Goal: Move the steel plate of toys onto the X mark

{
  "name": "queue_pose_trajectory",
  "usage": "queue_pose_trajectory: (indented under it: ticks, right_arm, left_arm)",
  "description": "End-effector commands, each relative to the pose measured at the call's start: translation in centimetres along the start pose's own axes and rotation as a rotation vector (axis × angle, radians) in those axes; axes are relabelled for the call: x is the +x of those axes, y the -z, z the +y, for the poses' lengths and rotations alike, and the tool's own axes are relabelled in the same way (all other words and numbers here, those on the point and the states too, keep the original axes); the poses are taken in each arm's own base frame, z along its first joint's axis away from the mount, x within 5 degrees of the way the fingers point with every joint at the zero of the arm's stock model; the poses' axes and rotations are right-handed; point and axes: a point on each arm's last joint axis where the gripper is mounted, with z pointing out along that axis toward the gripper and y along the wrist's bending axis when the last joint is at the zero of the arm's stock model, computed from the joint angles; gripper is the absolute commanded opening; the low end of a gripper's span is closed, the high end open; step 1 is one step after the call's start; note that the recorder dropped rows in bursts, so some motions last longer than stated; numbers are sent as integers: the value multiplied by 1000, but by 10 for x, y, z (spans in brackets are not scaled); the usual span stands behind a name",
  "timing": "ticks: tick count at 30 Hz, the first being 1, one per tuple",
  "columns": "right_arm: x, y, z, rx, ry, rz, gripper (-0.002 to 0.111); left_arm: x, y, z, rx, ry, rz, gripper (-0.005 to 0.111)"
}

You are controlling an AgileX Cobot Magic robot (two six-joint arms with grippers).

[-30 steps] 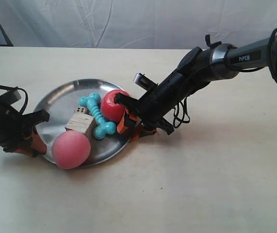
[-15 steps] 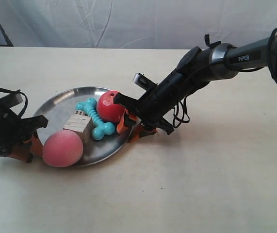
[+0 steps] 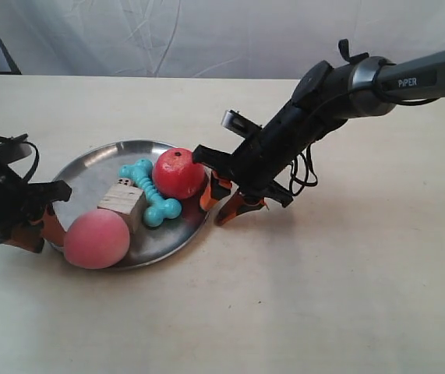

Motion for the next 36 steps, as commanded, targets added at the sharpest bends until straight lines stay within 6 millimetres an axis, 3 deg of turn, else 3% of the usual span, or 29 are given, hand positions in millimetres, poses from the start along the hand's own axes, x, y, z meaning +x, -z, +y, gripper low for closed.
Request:
queue_pose_trajectory:
  ticks: [1,10,18,20,22,24,31,36]
  right_arm:
    - [0,5,1,2,8,0,40]
    - [5,20,9,37,67,8,40]
    - [20,70,28,220,202,-45,39]
    - [26,87,34,277,232,-70,33]
    - [33,105,41,315,266,-96,19]
    - [42,123,51,333,306,-136,0]
    - [104,187,83,317,418,-386,0]
    - [157,219,85,314,490,-617,0]
  left_arm:
    - [1,7,-3,1,-3,-31,37]
    - [7,13,-7,8,-25,-1,35]
    - [14,49,-22,2,-87,-131,21]
    - [17,61,-27,1,-107,-180,14]
    - [21,74,-32,2,-126,-233,4]
    - [26,87,-38,5,-142,-296,0]
    - [54,136,-60,29,-219,-543,0]
    - [90,165,-69,17,-268,-774,0]
